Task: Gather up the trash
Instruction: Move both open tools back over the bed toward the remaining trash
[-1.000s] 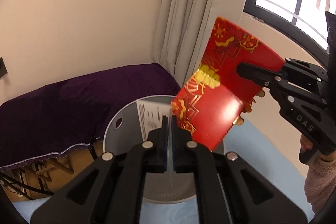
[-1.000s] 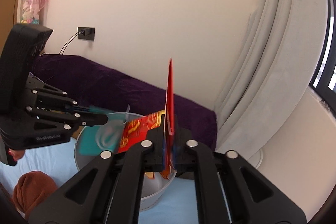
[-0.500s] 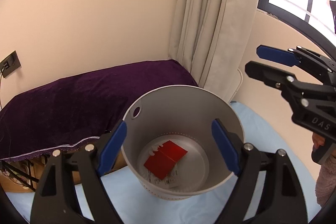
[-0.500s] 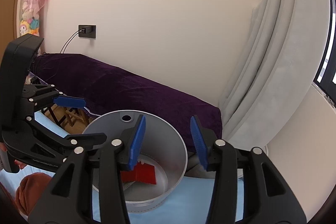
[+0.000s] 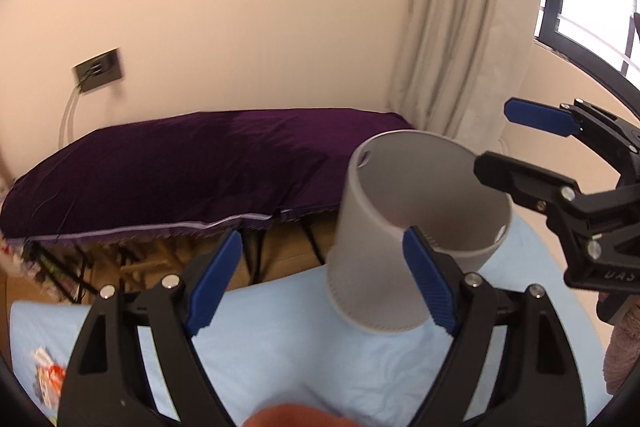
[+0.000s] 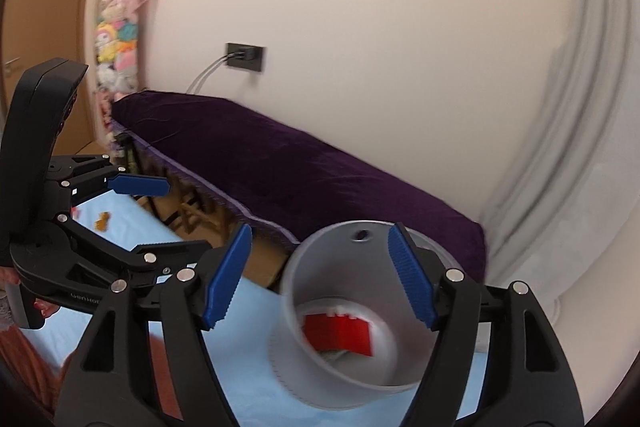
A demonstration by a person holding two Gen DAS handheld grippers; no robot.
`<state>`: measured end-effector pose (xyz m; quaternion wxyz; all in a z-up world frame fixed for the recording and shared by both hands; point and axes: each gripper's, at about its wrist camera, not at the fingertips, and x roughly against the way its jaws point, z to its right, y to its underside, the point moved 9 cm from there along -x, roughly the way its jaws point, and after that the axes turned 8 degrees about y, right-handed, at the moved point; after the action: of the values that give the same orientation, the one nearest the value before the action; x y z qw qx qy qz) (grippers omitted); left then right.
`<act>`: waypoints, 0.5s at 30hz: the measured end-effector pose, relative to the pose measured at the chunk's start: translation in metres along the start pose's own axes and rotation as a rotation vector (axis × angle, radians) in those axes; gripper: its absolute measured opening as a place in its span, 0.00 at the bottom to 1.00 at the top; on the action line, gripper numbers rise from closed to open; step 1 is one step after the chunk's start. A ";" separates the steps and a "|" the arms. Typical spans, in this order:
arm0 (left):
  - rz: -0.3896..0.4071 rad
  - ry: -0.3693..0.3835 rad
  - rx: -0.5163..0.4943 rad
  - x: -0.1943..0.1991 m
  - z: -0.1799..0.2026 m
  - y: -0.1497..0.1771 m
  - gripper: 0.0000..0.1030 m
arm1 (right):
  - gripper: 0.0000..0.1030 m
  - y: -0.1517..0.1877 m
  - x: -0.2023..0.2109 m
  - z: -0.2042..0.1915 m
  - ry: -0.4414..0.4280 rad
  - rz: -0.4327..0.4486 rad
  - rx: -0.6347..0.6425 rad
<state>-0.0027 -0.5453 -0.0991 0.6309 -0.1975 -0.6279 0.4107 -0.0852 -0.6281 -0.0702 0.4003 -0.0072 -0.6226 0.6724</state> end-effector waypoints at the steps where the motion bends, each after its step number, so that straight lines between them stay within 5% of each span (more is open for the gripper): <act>1: 0.002 -0.025 0.019 0.010 -0.013 0.008 0.80 | 0.66 0.000 0.000 -0.019 -0.028 -0.003 0.014; 15: 0.019 -0.462 0.343 0.169 -0.200 0.157 0.80 | 0.67 0.007 0.009 -0.316 -0.456 -0.016 0.232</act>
<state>0.1242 -0.2712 -0.1393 0.4913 0.0051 -0.6745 0.5510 0.0654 -0.3601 -0.1421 0.2533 0.1954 -0.6156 0.7202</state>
